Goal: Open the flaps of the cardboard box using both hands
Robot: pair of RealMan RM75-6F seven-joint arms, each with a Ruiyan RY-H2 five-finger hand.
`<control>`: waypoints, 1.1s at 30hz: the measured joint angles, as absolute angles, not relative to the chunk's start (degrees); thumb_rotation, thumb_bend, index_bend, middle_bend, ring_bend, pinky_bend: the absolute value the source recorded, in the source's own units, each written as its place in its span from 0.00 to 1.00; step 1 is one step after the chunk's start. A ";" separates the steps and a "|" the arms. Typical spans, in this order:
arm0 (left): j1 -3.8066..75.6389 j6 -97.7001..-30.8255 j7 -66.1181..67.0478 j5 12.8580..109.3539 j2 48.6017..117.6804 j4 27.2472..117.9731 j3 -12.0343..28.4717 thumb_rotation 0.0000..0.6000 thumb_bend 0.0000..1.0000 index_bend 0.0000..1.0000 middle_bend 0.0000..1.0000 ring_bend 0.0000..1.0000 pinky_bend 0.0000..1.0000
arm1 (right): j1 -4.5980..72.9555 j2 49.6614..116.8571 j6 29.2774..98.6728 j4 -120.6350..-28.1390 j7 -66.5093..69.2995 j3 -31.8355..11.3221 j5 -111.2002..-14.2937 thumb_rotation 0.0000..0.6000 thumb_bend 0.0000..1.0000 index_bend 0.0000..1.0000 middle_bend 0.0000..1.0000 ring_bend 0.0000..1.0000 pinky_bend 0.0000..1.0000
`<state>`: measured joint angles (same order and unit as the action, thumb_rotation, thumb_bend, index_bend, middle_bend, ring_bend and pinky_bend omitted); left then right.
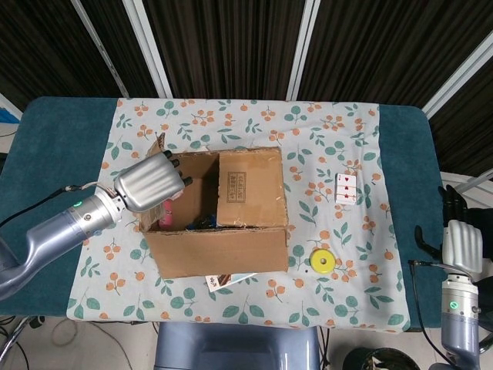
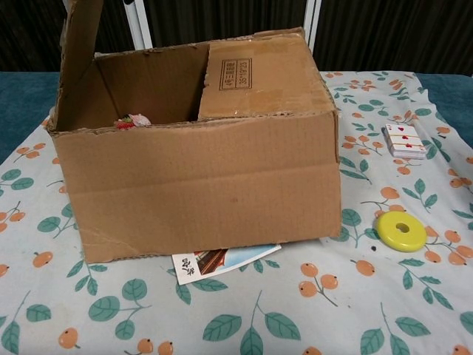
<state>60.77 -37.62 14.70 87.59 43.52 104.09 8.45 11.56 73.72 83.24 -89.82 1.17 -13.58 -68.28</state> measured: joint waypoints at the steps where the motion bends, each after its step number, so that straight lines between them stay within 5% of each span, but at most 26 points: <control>1: 60.48 -37.92 14.67 87.63 43.23 104.14 8.44 1.00 0.83 0.44 0.64 0.47 0.50 | 11.54 73.74 83.20 -89.83 1.14 -13.59 -68.31 1.00 0.47 0.02 0.00 0.00 0.24; 33: 55.16 -40.12 12.20 88.58 35.60 106.85 8.66 1.00 0.74 0.32 0.51 0.41 0.51 | 10.94 74.23 82.97 -89.52 0.84 -14.44 -68.99 1.00 0.47 0.02 0.00 0.00 0.24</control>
